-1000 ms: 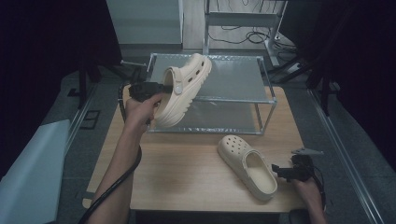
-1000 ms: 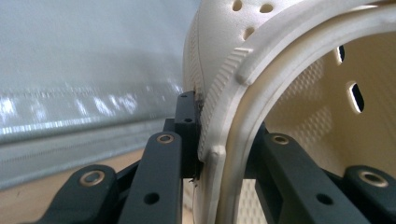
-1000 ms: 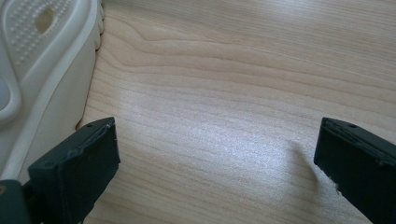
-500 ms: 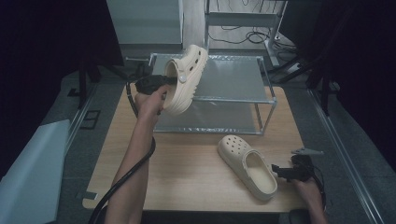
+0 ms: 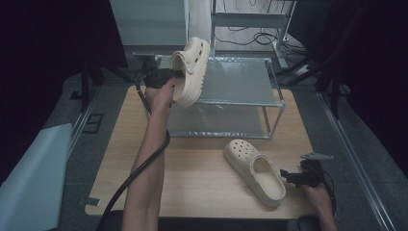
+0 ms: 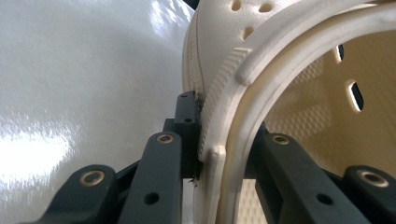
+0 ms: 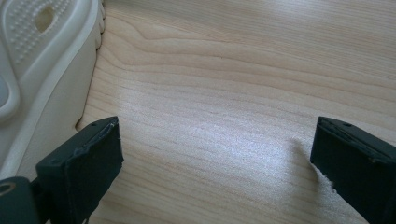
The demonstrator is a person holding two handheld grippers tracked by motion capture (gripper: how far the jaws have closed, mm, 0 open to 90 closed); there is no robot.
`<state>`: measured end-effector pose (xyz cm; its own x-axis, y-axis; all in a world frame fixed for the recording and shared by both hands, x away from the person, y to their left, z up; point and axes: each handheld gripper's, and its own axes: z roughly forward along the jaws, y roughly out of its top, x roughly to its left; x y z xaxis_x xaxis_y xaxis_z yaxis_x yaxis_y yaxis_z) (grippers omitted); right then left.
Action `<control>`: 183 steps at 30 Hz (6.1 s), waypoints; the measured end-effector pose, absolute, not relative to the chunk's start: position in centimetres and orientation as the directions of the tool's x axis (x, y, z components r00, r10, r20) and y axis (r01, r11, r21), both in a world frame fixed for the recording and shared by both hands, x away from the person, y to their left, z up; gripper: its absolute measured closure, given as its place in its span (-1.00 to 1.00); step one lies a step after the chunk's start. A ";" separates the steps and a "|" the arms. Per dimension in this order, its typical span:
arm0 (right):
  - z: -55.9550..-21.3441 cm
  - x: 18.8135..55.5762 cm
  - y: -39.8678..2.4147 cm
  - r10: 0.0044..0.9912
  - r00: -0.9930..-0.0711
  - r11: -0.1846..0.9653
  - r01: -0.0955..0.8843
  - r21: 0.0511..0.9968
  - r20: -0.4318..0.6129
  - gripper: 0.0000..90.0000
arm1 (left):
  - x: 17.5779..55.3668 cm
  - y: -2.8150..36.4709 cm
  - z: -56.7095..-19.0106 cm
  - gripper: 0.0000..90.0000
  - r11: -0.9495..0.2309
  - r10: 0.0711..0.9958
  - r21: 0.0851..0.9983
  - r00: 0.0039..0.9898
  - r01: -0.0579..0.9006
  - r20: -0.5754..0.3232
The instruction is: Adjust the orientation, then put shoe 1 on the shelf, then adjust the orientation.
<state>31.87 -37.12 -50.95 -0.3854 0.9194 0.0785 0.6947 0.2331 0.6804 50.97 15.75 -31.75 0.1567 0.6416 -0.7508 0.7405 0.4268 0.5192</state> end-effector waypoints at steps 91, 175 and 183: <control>-51.0 32.0 -37.3 0.912 -0.404 0.253 0.694 0.674 0.074 -0.89 | 49.1 15.8 -31.1 -0.93 0.142 0.694 0.682 0.419 0.718 -0.586; -50.8 31.4 -35.6 0.875 -0.482 0.335 0.668 0.665 0.043 -0.83 | 31.5 13.2 -49.9 -1.00 -0.327 0.757 0.780 0.642 0.533 -0.121; -50.8 31.1 -34.9 0.865 -0.500 0.354 0.664 0.659 0.039 -0.82 | 31.4 13.3 -50.1 -1.00 -0.321 0.757 0.786 0.642 0.528 -0.123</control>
